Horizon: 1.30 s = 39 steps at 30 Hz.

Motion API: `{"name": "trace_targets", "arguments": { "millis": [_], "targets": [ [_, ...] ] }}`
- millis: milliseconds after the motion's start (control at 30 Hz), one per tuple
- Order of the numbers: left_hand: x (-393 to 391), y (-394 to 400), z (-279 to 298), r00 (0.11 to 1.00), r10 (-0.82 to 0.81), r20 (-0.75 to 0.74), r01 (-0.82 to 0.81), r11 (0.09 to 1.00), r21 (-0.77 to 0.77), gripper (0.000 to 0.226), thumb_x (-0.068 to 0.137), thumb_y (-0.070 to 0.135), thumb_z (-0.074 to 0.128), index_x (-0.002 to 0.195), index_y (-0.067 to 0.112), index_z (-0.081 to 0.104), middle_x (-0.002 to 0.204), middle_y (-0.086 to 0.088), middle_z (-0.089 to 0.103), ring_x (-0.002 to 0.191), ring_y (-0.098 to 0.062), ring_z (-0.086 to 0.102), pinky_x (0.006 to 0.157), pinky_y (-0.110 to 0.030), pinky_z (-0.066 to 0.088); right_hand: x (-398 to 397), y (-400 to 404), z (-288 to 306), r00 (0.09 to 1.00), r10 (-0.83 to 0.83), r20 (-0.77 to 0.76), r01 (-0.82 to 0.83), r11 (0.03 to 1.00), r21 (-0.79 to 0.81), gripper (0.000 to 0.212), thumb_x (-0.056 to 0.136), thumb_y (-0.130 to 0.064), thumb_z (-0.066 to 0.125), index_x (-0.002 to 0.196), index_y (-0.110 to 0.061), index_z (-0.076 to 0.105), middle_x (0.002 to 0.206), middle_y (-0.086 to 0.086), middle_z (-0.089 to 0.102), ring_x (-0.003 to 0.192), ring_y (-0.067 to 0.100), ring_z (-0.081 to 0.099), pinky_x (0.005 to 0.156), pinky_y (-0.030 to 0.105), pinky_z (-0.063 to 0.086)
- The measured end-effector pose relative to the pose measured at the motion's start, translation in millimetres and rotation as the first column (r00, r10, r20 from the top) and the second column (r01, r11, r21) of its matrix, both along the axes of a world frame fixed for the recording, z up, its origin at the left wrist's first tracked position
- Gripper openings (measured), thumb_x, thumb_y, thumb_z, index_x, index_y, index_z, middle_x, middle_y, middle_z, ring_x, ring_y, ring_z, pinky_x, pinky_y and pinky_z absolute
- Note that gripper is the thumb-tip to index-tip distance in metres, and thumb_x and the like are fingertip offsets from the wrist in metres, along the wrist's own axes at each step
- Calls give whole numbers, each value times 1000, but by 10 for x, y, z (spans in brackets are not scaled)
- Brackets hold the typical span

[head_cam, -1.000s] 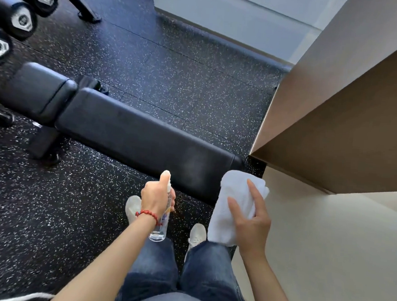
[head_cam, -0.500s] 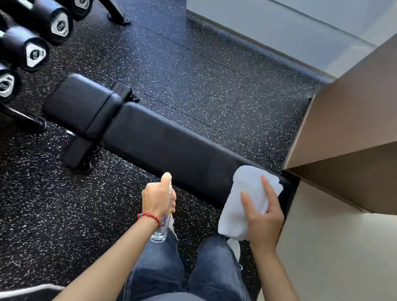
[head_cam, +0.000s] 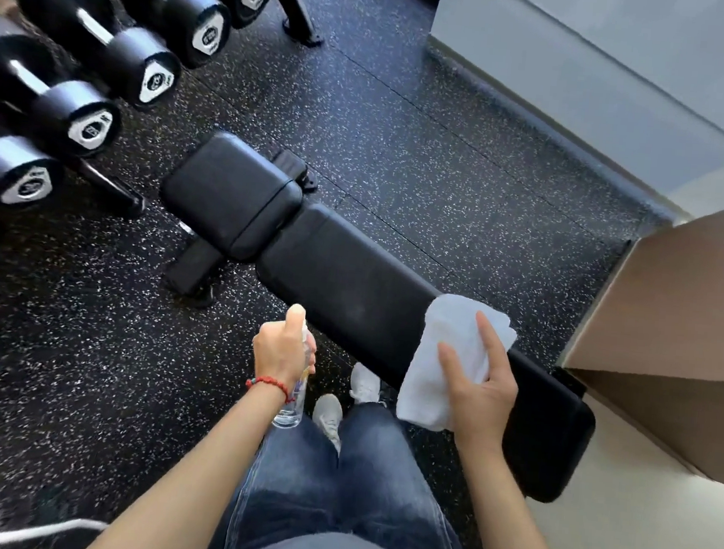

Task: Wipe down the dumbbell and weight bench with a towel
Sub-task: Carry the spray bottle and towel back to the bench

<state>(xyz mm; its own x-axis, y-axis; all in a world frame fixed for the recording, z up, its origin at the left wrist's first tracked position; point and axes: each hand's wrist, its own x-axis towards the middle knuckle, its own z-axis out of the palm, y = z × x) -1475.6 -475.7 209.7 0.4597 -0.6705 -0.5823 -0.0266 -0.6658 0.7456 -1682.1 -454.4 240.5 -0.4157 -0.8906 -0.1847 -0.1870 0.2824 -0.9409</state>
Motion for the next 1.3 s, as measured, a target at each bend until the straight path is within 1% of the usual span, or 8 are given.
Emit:
{"name": "trace_targets", "arguments": {
  "millis": [167, 333, 433, 600, 700, 800, 1133, 1300],
  "targets": [
    [317, -276, 1, 994, 114, -4, -114, 993, -30, 52, 69, 41, 39, 34, 7, 55, 35, -10, 50, 34, -25, 51, 46, -31, 46, 378, -449, -39, 995, 103, 4, -102, 995, -12, 56, 75, -9, 76, 114, -42, 52, 107, -32, 54, 100, -23, 48, 81, -3, 33],
    [635, -675, -10, 980, 197, 24, -196, 980, -30, 59, 74, 50, 40, 33, 11, 56, 37, -10, 52, 49, -31, 57, 68, -47, 53, 771, -987, -71, 974, 224, 28, -224, 974, -20, 57, 74, -10, 76, 110, -47, 52, 109, -35, 52, 103, -22, 48, 85, -2, 34],
    [835, -956, 31, 964, 261, 50, -260, 965, -19, 57, 73, 49, 40, 33, 12, 57, 35, -8, 51, 41, -25, 54, 60, -39, 53, 1027, -1339, -62, 957, 285, 50, -286, 958, -3, 55, 74, -12, 76, 107, -49, 52, 110, -33, 53, 105, -19, 49, 93, 5, 35],
    [1200, -1433, 88, 919, 395, -23, -395, 919, 2, 47, 67, 39, 42, 36, 5, 54, 40, -15, 48, 34, -23, 46, 39, -27, 41, 1438, -1876, -57, 926, 372, 66, -374, 927, 22, 54, 74, -13, 77, 111, -44, 53, 111, -29, 54, 102, -21, 49, 91, 2, 35],
    [1408, -1632, 77, 891, 454, -26, -454, 891, 4, 46, 66, 37, 42, 38, 3, 54, 39, -14, 48, 34, -24, 45, 35, -23, 38, 1644, -2158, -63, 904, 423, 59, -426, 904, 33, 55, 73, -12, 77, 116, -37, 53, 111, -27, 54, 100, -24, 47, 89, -1, 33],
    [1598, -1764, 46, 871, 492, -1, -492, 871, 20, 51, 68, 43, 42, 38, 4, 54, 36, -10, 49, 32, -23, 47, 33, -21, 38, 1832, -2422, -65, 885, 462, 52, -464, 885, 35, 54, 73, -13, 77, 112, -42, 53, 108, -31, 53, 99, -25, 47, 87, -3, 33],
    [2156, -1820, 95, 831, 555, -46, -557, 829, -54, 60, 72, 54, 39, 34, 11, 55, 37, -9, 51, 40, -24, 53, 50, -29, 45, 2441, -2846, -35, 822, 569, 28, -569, 822, 20, 54, 74, -18, 77, 111, -49, 52, 109, -34, 52, 100, -25, 47, 84, -4, 32],
    [2632, -1631, 188, 803, 594, -47, -595, 796, -108, 60, 75, 53, 36, 37, 12, 57, 40, -12, 56, 44, -25, 56, 59, -35, 48, 3015, -2800, 15, 763, 646, 0, -646, 763, 6, 54, 75, -17, 77, 118, -39, 54, 116, -19, 55, 101, -18, 49, 85, -4, 32]
  ]
}}
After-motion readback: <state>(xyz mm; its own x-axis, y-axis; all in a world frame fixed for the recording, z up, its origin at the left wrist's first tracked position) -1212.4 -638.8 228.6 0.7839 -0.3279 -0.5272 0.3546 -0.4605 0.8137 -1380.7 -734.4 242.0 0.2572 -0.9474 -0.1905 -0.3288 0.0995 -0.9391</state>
